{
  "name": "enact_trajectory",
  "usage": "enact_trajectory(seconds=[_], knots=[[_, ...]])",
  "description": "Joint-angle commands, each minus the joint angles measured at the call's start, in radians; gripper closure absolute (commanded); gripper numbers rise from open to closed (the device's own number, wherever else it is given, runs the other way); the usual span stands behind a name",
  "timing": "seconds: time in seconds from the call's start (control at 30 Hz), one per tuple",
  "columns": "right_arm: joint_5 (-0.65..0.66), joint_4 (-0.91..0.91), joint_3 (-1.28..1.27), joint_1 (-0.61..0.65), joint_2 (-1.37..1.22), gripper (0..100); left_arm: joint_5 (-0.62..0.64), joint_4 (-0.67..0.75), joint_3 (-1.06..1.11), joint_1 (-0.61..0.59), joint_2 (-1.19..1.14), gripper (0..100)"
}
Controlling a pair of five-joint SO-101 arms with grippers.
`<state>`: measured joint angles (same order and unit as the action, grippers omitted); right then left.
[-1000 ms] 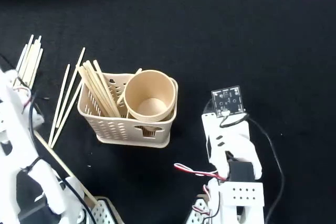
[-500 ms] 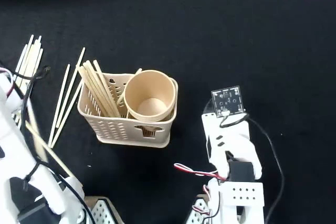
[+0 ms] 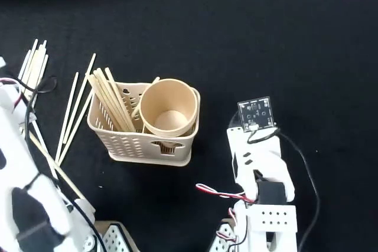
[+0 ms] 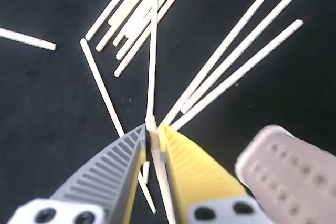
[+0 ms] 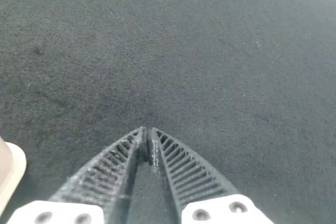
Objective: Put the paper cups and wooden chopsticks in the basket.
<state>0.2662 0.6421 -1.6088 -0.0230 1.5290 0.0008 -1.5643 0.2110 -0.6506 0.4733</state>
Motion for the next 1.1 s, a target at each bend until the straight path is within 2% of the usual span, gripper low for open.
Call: enact_trajectory(seconds=[0.0, 0.1, 0.17, 0.37, 0.5, 0.77, 0.93, 1.07], knots=[[0.008, -0.003, 0.016, 0.008, 0.008, 98.5, -0.077, 0.157, 0.068, -0.064, -0.107, 97], [0.008, -0.003, 0.016, 0.009, 0.008, 98.5, -0.117, 0.282, 0.062, -0.082, -0.238, 97], [0.008, -0.003, 0.018, 0.008, 0.008, 98.5, -0.123, 0.318, 0.056, -0.088, -0.321, 97], [0.008, -0.003, 0.018, 0.009, 0.008, 98.5, -0.152, 0.318, -0.091, -0.091, -0.531, 97], [0.014, -0.003, 0.018, 0.009, 0.008, 98.5, -0.068, 0.310, -0.206, -0.107, -0.626, 97], [0.034, -0.006, 0.015, 0.009, 0.008, 98.5, 0.130, 0.310, -0.320, -0.087, -0.667, 97], [0.034, -0.003, 0.015, 0.009, 0.008, 98.5, 0.087, 0.318, -0.292, -0.050, -0.669, 97], [0.034, -0.003, 0.015, 0.009, 0.008, 98.5, 0.075, 0.310, -0.272, -0.077, -0.669, 97]])
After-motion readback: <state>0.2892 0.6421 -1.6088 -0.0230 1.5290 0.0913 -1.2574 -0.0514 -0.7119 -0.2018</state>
